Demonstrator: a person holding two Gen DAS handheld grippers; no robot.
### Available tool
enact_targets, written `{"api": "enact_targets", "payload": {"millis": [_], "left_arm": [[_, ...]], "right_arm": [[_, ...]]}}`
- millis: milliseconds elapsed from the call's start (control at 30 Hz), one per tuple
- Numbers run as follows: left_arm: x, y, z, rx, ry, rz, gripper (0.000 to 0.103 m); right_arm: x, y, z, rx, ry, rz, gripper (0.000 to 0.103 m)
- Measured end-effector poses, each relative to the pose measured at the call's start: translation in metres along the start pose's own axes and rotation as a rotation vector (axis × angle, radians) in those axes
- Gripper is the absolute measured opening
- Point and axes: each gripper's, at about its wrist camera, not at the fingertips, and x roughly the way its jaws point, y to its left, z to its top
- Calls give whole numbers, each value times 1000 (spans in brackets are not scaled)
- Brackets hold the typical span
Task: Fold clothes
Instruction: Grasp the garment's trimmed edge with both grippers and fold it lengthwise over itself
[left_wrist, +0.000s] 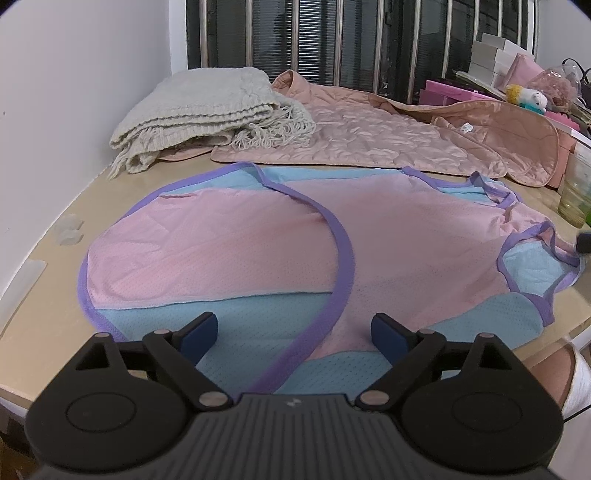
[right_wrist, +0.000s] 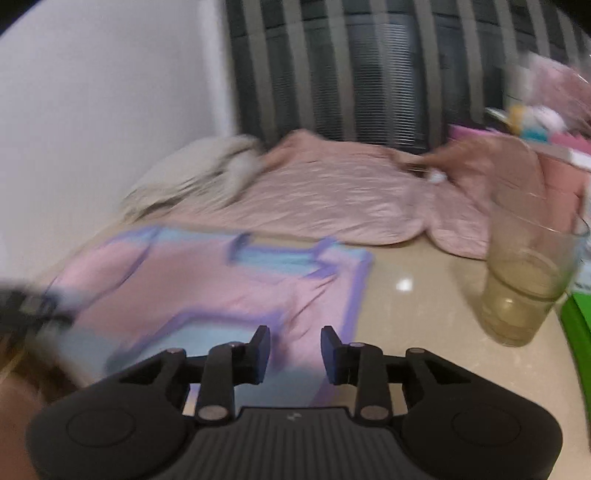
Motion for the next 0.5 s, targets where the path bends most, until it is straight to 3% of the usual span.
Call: {"api": "enact_targets", "payload": {"millis": [100, 167, 267, 333, 400, 500], "left_arm": [[0, 2, 0, 6, 3, -7, 93], [-1, 3, 0, 5, 2, -6, 93], [-18, 7, -5, -15, -103, -41, 90], [-36, 6, -10, 39, -185, -114, 91], [-49, -2, -19, 182, -221, -130, 91], [-55, -17, -34, 413, -211, -105, 91]], "right_arm": [[-3, 7, -11, -42, 30, -6, 6], [-4, 11, -19, -67, 50, -13, 6], [-16, 14, -15, -76, 32, -17, 23], [-27, 24, -11, -138, -24, 29, 49], [-30, 44, -9, -254, -58, 113, 58], [-14, 84, -8, -451, -48, 233, 58]]}}
